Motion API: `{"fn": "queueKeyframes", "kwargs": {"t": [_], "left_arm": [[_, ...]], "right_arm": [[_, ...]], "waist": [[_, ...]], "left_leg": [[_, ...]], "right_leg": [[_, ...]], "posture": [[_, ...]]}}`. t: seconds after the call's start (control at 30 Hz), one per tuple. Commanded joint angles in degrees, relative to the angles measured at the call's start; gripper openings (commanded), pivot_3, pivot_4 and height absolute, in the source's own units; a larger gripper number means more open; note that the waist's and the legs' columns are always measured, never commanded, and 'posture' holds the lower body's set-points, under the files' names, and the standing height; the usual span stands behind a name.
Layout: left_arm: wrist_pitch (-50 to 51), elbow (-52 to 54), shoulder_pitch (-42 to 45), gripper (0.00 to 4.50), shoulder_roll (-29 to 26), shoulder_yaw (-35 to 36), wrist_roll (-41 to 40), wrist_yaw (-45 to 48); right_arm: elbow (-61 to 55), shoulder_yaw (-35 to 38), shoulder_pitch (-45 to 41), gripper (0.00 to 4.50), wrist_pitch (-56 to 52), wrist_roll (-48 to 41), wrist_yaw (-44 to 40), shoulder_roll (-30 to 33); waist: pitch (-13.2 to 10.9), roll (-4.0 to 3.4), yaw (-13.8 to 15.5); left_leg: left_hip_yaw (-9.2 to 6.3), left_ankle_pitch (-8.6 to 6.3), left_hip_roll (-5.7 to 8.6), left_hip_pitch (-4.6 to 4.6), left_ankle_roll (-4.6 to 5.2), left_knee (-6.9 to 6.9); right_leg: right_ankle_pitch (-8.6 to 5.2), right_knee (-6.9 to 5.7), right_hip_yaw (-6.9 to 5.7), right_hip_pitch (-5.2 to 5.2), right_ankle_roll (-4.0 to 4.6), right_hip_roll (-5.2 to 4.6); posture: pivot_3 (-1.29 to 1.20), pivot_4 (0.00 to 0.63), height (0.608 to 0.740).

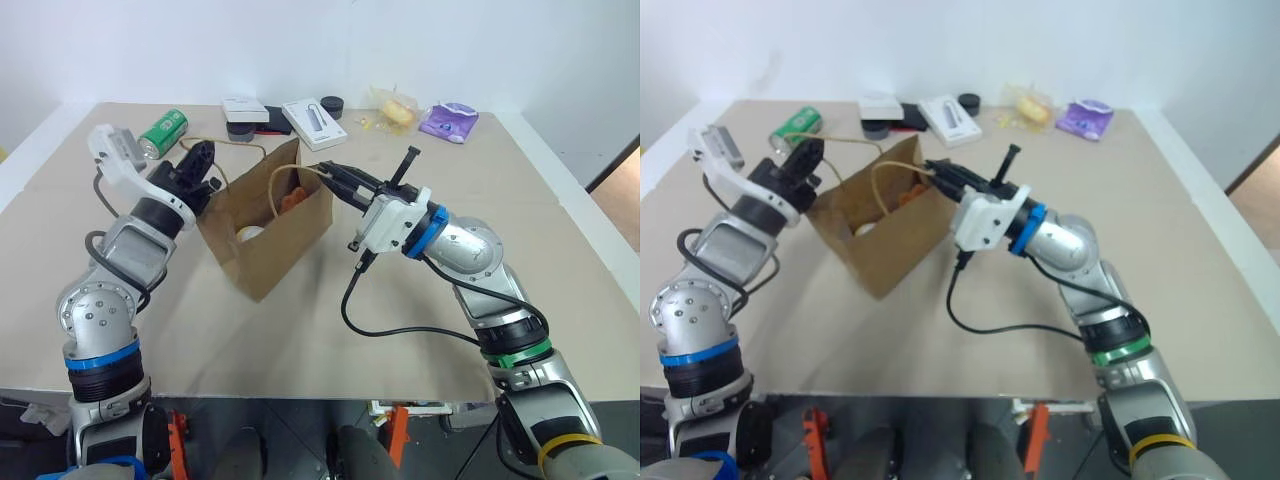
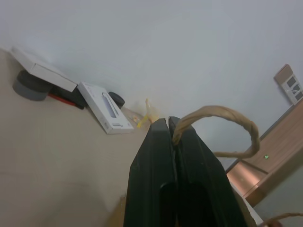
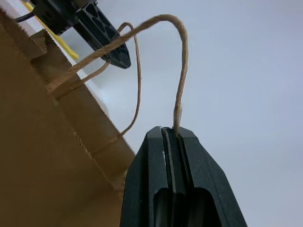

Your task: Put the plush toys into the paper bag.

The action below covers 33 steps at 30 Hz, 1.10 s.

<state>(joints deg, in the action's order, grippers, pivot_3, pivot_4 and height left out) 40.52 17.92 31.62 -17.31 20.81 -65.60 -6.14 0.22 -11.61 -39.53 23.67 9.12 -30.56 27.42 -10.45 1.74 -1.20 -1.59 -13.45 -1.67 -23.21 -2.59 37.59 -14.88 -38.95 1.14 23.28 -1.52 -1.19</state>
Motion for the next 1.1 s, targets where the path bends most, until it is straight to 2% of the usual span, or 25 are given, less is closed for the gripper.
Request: {"fn": "queueKeyframes", "kwargs": {"t": [0.03, 0.1, 0.17, 0.27, 0.33, 0.43, 0.5, 0.63, 0.7, 0.77, 0.83, 0.93, 1.03, 1.1], "left_arm": [[0.9, 2.0, -1.0, 0.87, -1.4, 0.7, -1.9, -0.1], [1.7, 2.6, -1.6, 1.79, -1.9, 0.8, -3.0, 0.3], [2.7, 3.0, -2.3, 2.73, -2.8, 1.1, -4.6, 0.2], [4.0, 3.6, -2.9, 4.39, -5.7, 1.7, -6.3, 1.6], [5.2, 3.7, -3.0, 4.5, -7.9, 2.4, -8.9, 2.6], [7.9, 3.2, -3.7, 4.5, -12.8, 3.9, -13.9, 6.0], [9.1, 3.6, -6.1, 4.5, -17.2, 4.9, -13.7, 11.0], [5.5, 7.8, -13.8, 4.5, -25.2, 3.4, -4.2, 26.4], [2.7, 8.9, -19.1, 4.5, -29.1, 1.8, 1.8, 35.0], [-0.4, 8.4, -22.1, 4.5, -30.7, 0.3, 6.5, 40.7], [-3.4, 7.8, -23.4, 4.5, -30.8, -1.1, 10.2, 44.3], [-7.6, 6.5, -23.8, 4.5, -29.3, -2.9, 15.6, 46.7], [-10.9, 4.8, -23.3, 4.5, -27.5, -3.7, 19.5, 47.1], [-12.0, 4.5, -23.6, 4.5, -27.0, -3.8, 21.0, 48.1]], "right_arm": [[-3.6, 1.0, 0.1, 0.34, -4.2, -4.0, -2.4, -0.5], [-4.2, 1.3, 0.6, 1.03, -6.3, -6.2, -4.4, -0.3], [-5.3, 1.7, 1.0, 1.91, -8.8, -9.0, -6.7, 0.1], [-8.4, 3.3, 1.5, 3.57, -17.1, -16.4, -10.5, 0.6], [-11.3, 5.0, 1.4, 4.42, -24.2, -21.8, -12.0, 1.1], [-15.1, 8.0, 1.1, 4.42, -38.0, -31.0, -13.6, 3.0], [-16.3, 10.7, 1.0, 4.42, -48.5, -38.6, -13.6, 4.3], [-18.7, 12.8, 2.2, 4.42, -67.4, -51.4, -14.3, 7.1], [-19.6, 12.5, 3.1, 4.42, -71.9, -54.4, -13.8, 7.0], [-20.0, 10.8, 3.7, 3.88, -73.7, -54.1, -13.1, 6.3], [-19.8, 8.4, 3.7, 3.12, -73.9, -52.4, -12.9, 5.5], [-17.7, 5.7, 2.1, 1.41, -73.7, -50.4, -11.6, 2.6], [-15.2, 2.4, 0.8, 0.18, -72.8, -47.2, -11.1, -0.1], [-13.4, 0.9, 0.1, 0.04, -71.8, -45.2, -11.2, -1.7]], "waist": [[0.0, 0.0, 0.0], [0.0, 0.0, 0.0], [0.0, 0.0, 0.0], [0.0, 0.0, 0.0], [0.0, 0.0, 0.0], [0.0, -0.01, 0.0], [0.0, -0.01, -0.1], [0.0, -0.03, -0.1], [0.0, -0.04, -0.1], [-0.1, -0.09, -0.1], [-0.1, -0.11, -0.1], [-0.1, -0.11, -0.1], [-0.1, -0.1, -0.1], [-0.1, -0.1, -0.1]], "left_leg": [[0.0, 0.0, 0.0, 0.0, 0.0, 0.0], [0.0, 0.0, 0.0, 0.0, 0.0, 0.0], [-0.01, 0.0, -0.01, 0.0, 0.0, 0.0], [-0.06, 0.0, -0.01, -0.01, 0.0, 0.0], [-0.06, 0.0, -0.01, -0.01, 0.0, 0.0], [-0.11, 0.01, -0.02, -0.02, 0.01, 0.0], [-0.11, 0.01, -0.03, -0.01, 0.02, -0.02], [-0.03, 0.01, -0.03, 0.03, 0.02, -0.13], [-0.03, 0.0, -0.05, 0.03, 0.03, -0.2], [-0.03, -0.01, -0.08, 0.04, 0.05, -0.3], [-0.04, 0.0, -0.11, 0.05, 0.05, -0.32], [-0.06, 0.0, -0.16, 0.03, 0.06, -0.31], [-0.03, 0.01, -0.18, 0.04, 0.08, -0.3], [-0.03, 0.01, -0.2, 0.03, 0.08, -0.29]], "right_leg": [[0.0, 0.0, 0.0, 0.0, 0.0, 0.0], [0.0, 0.0, 0.0, 0.0, 0.01, 0.0], [0.01, -0.01, -0.01, 0.0, 0.01, 0.01], [0.01, 0.0, -0.04, 0.0, 0.01, 0.01], [0.01, -0.01, -0.04, 0.0, 0.02, 0.01], [0.01, -0.01, -0.08, 0.0, 0.03, 0.0], [0.01, -0.02, -0.07, 0.01, 0.03, 0.01], [-0.03, -0.02, -0.04, 0.05, 0.11, 0.02], [-0.1, -0.01, -0.06, 0.07, 0.21, 0.04], [-0.16, -0.01, -0.06, 0.11, 0.29, 0.09], [-0.21, -0.01, -0.1, 0.13, 0.35, 0.14], [-0.22, -0.01, -0.12, 0.13, 0.36, 0.21], [-0.2, -0.02, -0.09, 0.14, 0.34, 0.22], [-0.19, -0.01, -0.09, 0.14, 0.33, 0.23]], "posture": [[0.0, 0.15, 0.74], [0.0, 0.15, 0.74], [0.0, 0.15, 0.74], [0.0, 0.15, 0.74], [0.0, 0.15, 0.74], [0.0, 0.15, 0.74], [0.0, 0.15, 0.74], [0.0, 0.15, 0.74], [0.0, 0.15, 0.74], [0.0, 0.15, 0.74], [0.0, 0.15, 0.74], [0.0, 0.15, 0.74], [0.0, 0.15, 0.74], [0.0, 0.15, 0.74]]}}
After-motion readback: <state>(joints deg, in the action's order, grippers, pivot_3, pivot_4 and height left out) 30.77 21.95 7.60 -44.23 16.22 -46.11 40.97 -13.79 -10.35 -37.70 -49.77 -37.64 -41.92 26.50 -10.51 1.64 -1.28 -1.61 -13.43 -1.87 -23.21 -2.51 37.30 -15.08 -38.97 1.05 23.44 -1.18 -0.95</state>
